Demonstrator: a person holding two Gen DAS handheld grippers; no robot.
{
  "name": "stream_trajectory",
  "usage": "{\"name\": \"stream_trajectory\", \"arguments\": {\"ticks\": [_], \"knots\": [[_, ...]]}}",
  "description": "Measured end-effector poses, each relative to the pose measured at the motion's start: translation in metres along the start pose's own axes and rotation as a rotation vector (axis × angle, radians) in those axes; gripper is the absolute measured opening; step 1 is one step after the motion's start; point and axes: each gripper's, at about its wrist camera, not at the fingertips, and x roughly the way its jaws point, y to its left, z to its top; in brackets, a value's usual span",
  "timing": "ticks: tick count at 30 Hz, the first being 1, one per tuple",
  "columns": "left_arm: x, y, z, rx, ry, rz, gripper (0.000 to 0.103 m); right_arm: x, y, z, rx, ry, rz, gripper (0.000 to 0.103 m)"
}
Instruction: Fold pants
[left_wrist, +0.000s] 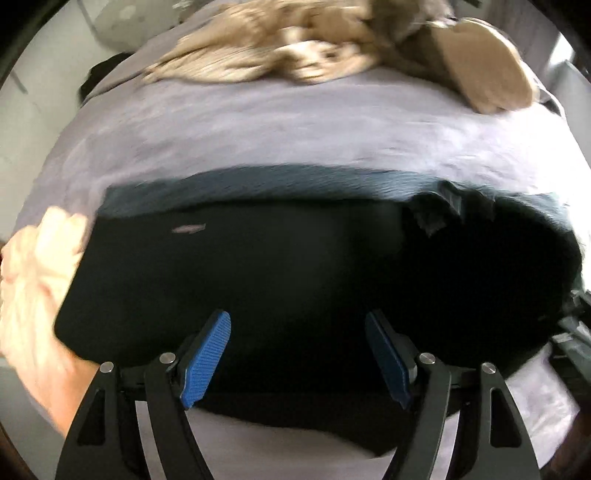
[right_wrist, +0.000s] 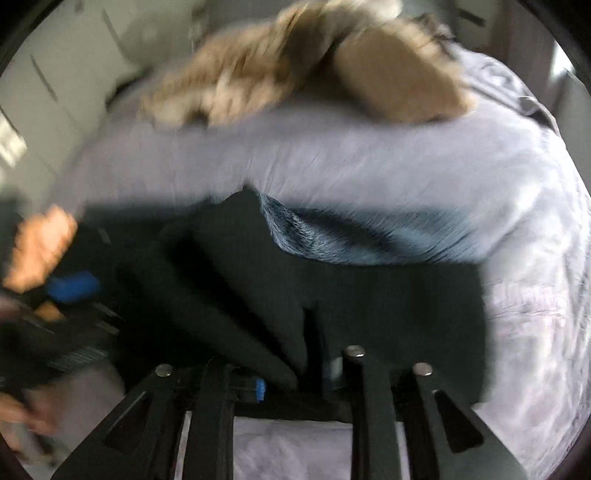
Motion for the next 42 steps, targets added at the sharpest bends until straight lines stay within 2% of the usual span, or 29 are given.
{"name": "stream_trajectory", "arguments": {"ticks": [2,4,6,9,11,13,15,16,19,22,26,27,28,29,30,32,35,37,38,39,42], "knots": [[0.005,0.018,-0.002,-0.017,0.015,0.005,0.077,0.022,0.026,-0.003,-0.075,0.040,-0.128,0.035],[0.008,0.032,-0.001,-0.035,0.020,-0.002,0.077,0.025,0.049,-0.002,-0.149,0.044,-0.193,0.053],[0.007,0.039,0.000,-0.051,0.024,-0.016,0.077,0.014,0.062,-0.003,-0.203,0.025,-0.195,0.059],[0.001,0.037,0.006,-0.049,0.018,-0.057,0.077,-0.016,0.069,-0.008,-0.223,-0.005,-0.076,0.063],[-0.003,0.031,0.010,-0.029,0.012,-0.099,0.077,-0.032,0.046,-0.005,-0.101,-0.005,0.125,0.063],[-0.011,0.015,0.013,-0.001,0.019,-0.170,0.077,-0.043,-0.004,-0.013,0.143,0.003,0.316,0.063],[-0.016,-0.002,0.015,0.017,0.038,-0.257,0.077,-0.043,-0.049,-0.031,0.375,0.027,0.411,0.063],[-0.017,-0.013,0.016,0.026,0.048,-0.303,0.077,-0.038,-0.078,-0.041,0.500,0.047,0.453,0.063],[-0.011,-0.045,0.017,0.054,0.107,-0.392,0.077,-0.028,-0.123,-0.067,0.714,0.063,0.536,0.064],[0.001,-0.069,0.015,0.055,0.167,-0.430,0.077,-0.012,-0.142,-0.082,0.818,0.082,0.603,0.064],[0.018,-0.088,0.012,0.057,0.193,-0.414,0.077,0.005,-0.146,-0.094,0.897,0.074,0.667,0.064],[0.019,-0.091,0.012,0.059,0.193,-0.415,0.076,0.011,-0.148,-0.095,0.917,0.069,0.681,0.063],[0.021,-0.093,0.013,0.065,0.191,-0.419,0.073,0.019,-0.150,-0.094,0.943,0.076,0.689,0.056],[0.022,-0.096,0.014,0.070,0.186,-0.423,0.066,0.027,-0.152,-0.092,0.968,0.089,0.692,0.044],[0.021,-0.097,0.015,0.075,0.188,-0.433,0.049,0.034,-0.152,-0.095,0.992,0.110,0.695,0.006],[0.017,-0.098,0.015,0.071,0.205,-0.423,0.047,0.039,-0.152,-0.097,1.012,0.144,0.689,0.005],[-0.005,-0.092,0.009,0.071,0.137,-0.404,0.047,0.016,-0.143,-0.089,0.910,0.108,0.714,0.004],[-0.009,-0.090,-0.001,0.083,0.099,-0.349,0.049,0.008,-0.135,-0.092,0.854,0.122,0.698,0.004],[-0.003,-0.091,-0.004,0.090,0.103,-0.318,0.052,0.012,-0.133,-0.095,0.849,0.138,0.685,0.004],[0.005,-0.092,-0.006,0.089,0.120,-0.297,0.060,0.021,-0.131,-0.098,0.847,0.160,0.665,0.004],[0.014,-0.097,-0.004,0.086,0.121,-0.270,0.062,0.051,-0.132,-0.102,0.854,0.190,0.640,0.005]]}}
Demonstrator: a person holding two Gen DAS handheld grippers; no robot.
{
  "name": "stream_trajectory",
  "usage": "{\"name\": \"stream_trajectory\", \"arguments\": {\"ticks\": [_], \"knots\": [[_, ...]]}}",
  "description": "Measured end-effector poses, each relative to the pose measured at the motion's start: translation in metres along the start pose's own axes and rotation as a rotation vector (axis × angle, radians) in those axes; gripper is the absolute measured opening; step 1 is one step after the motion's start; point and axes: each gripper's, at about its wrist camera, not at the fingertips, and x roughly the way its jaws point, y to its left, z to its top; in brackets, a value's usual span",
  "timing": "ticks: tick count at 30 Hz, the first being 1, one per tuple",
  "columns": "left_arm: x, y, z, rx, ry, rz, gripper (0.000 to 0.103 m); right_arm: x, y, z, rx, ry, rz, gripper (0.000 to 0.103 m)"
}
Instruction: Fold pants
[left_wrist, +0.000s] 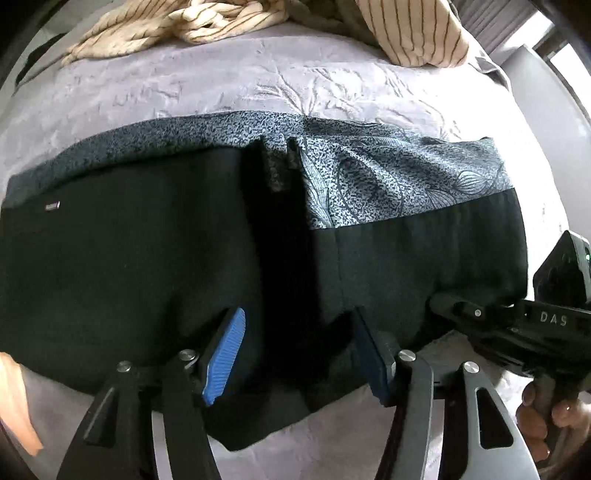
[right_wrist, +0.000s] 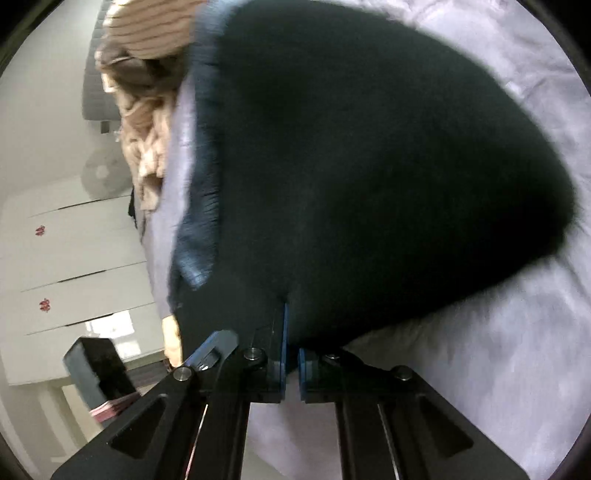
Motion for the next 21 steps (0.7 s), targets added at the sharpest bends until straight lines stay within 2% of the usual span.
{"name": "stream_trajectory", "arguments": {"ticks": [2,3,4,6,8,9,11,13,15,17,18,21], "knots": [[-0.007,-0.005,0.005,0.008,-0.018,0.012,0.075,-0.002,0.004,0.005,-0.006,0.037,-0.005,0.008],[-0.013,-0.006,0.007,0.011,-0.043,0.022,0.080,-0.007,0.013,0.006,-0.042,0.068,-0.019,0.018],[-0.020,-0.007,0.009,0.018,-0.066,0.032,0.080,-0.015,0.025,0.006,-0.099,0.106,-0.034,0.036],[-0.033,-0.009,0.015,0.025,-0.092,0.033,0.080,-0.039,0.047,0.004,-0.232,0.134,-0.001,0.052],[-0.042,-0.012,0.023,0.021,-0.118,0.029,0.080,-0.069,0.065,0.011,-0.356,0.083,0.054,0.052],[-0.045,-0.015,0.028,0.022,-0.129,0.025,0.080,-0.087,0.071,0.021,-0.411,0.011,0.048,0.052],[-0.044,-0.024,0.035,0.030,-0.139,0.015,0.080,-0.103,0.072,0.047,-0.439,-0.102,-0.045,0.052],[-0.041,-0.031,0.040,0.046,-0.139,0.010,0.080,-0.104,0.060,0.077,-0.421,-0.148,-0.143,0.053],[-0.032,-0.046,0.046,0.070,-0.143,-0.001,0.080,-0.093,0.048,0.101,-0.395,-0.154,-0.195,0.052],[-0.021,-0.060,0.051,0.090,-0.142,-0.006,0.080,-0.079,0.035,0.118,-0.373,-0.116,-0.194,0.044],[-0.012,-0.065,0.053,0.097,-0.139,0.005,0.080,-0.072,0.026,0.125,-0.357,-0.085,-0.187,0.038],[0.008,-0.063,0.052,0.087,-0.118,0.080,0.080,-0.059,0.028,0.133,-0.309,-0.067,-0.224,0.037]]}}
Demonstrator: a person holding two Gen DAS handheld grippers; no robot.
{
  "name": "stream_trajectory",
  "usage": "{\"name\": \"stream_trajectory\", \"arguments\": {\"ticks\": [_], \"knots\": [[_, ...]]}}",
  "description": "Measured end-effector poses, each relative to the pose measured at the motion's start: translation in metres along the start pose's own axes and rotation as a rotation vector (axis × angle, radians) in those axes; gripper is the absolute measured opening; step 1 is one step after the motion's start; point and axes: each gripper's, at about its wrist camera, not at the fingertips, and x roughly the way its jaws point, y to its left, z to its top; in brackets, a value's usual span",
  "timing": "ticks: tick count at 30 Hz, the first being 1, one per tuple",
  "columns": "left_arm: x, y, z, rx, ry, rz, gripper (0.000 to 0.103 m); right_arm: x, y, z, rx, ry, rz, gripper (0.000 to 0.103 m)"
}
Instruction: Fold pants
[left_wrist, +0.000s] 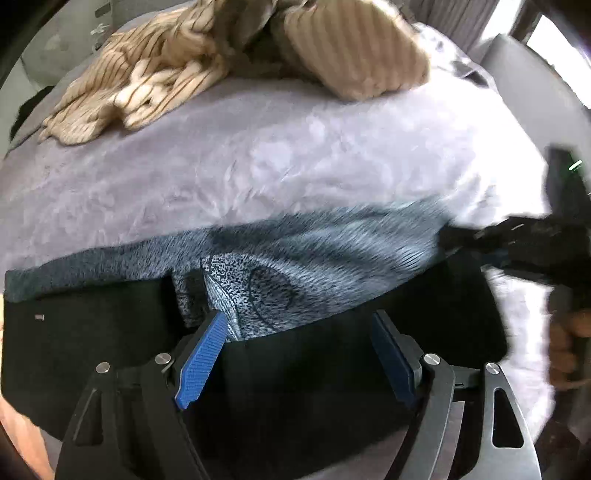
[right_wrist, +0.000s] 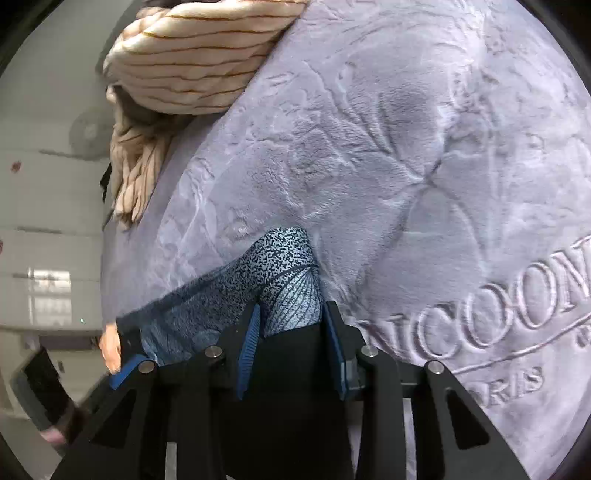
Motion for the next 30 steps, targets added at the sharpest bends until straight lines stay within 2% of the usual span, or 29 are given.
{"name": "stream_trajectory", "arguments": {"ticks": [2,3,4,6,7,10,12,13,16,19,22,25,27,28,30], "knots": [[0.012,0.009,-0.005,-0.020,0.030,0.030,0.080,0.003,0.017,0.000,-0.060,-0.002,-0.058,0.037],[0.018,0.015,-0.009,-0.037,0.053,0.013,0.080,0.004,0.024,-0.001,-0.103,-0.007,-0.112,0.039],[0.018,0.018,-0.012,-0.041,0.052,0.007,0.080,0.006,0.031,-0.003,-0.153,-0.014,-0.181,0.046],[0.014,0.018,-0.015,-0.017,0.054,0.027,0.080,0.012,0.043,-0.007,-0.197,-0.034,-0.259,0.060],[0.011,0.018,-0.016,-0.009,0.060,0.047,0.080,0.010,0.048,-0.009,-0.213,-0.036,-0.288,0.061],[-0.002,0.033,-0.023,-0.047,0.066,0.043,0.080,0.001,0.065,-0.015,-0.237,-0.013,-0.311,0.061],[-0.012,0.047,-0.031,-0.071,0.067,0.060,0.080,-0.007,0.085,-0.024,-0.274,-0.049,-0.347,0.061],[-0.015,0.052,-0.035,-0.080,0.066,0.067,0.080,-0.015,0.094,-0.032,-0.290,-0.080,-0.344,0.061],[-0.030,0.072,-0.049,-0.105,0.064,0.091,0.080,-0.026,0.118,-0.054,-0.313,-0.117,-0.212,0.061],[-0.039,0.089,-0.063,-0.129,0.075,0.114,0.080,0.002,0.150,-0.061,-0.323,-0.059,-0.093,0.061],[-0.046,0.108,-0.079,-0.162,0.085,0.136,0.080,0.047,0.172,-0.060,-0.313,0.008,-0.022,0.061],[-0.054,0.126,-0.093,-0.200,0.097,0.150,0.080,0.102,0.180,-0.069,-0.260,0.155,-0.021,0.062],[-0.056,0.134,-0.096,-0.213,0.096,0.158,0.080,0.105,0.201,-0.082,-0.337,0.128,-0.063,0.062],[-0.057,0.140,-0.098,-0.214,0.094,0.161,0.080,0.101,0.215,-0.090,-0.390,0.137,-0.032,0.063],[-0.059,0.147,-0.101,-0.211,0.096,0.173,0.080,0.093,0.223,-0.104,-0.412,0.180,0.015,0.063]]}}
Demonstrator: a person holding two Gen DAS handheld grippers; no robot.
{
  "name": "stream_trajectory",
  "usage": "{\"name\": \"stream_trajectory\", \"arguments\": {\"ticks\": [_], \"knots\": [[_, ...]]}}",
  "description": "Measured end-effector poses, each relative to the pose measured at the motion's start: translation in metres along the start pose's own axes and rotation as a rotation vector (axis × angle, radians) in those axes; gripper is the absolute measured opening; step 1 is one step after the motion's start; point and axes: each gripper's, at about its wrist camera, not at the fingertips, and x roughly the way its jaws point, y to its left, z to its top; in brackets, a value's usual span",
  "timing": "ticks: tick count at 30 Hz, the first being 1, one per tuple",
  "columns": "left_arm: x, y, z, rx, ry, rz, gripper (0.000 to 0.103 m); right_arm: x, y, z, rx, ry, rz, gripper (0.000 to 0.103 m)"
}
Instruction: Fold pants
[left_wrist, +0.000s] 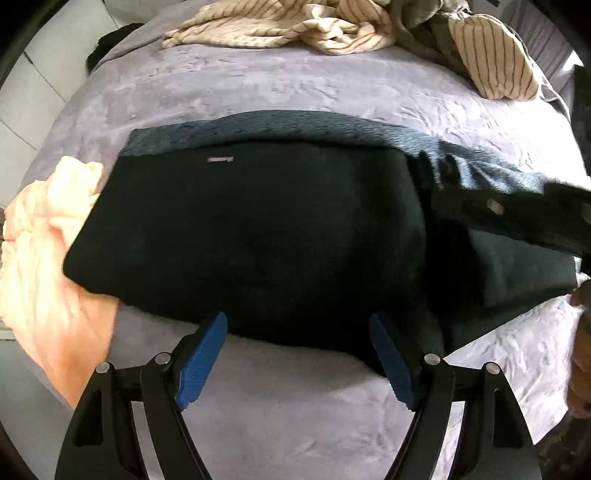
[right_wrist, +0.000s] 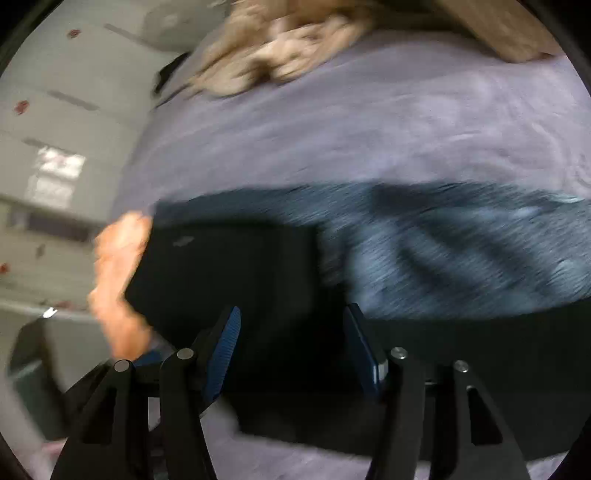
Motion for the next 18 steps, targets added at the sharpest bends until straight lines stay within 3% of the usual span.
{"name": "stream_trajectory", "arguments": {"ticks": [3,10,18], "knots": [[-0.005,0.010,-0.002,-0.015,-0.008,-0.001,0.080,-0.014,0.018,-0.014,-0.045,0.015,-0.063,0.063],[-0.020,0.014,-0.013,-0.008,-0.011,-0.022,0.080,-0.051,0.025,-0.051,-0.006,0.043,-0.161,0.078],[-0.040,0.013,-0.028,0.027,-0.022,-0.043,0.080,-0.073,0.022,-0.095,0.046,0.058,-0.244,0.079]]}}
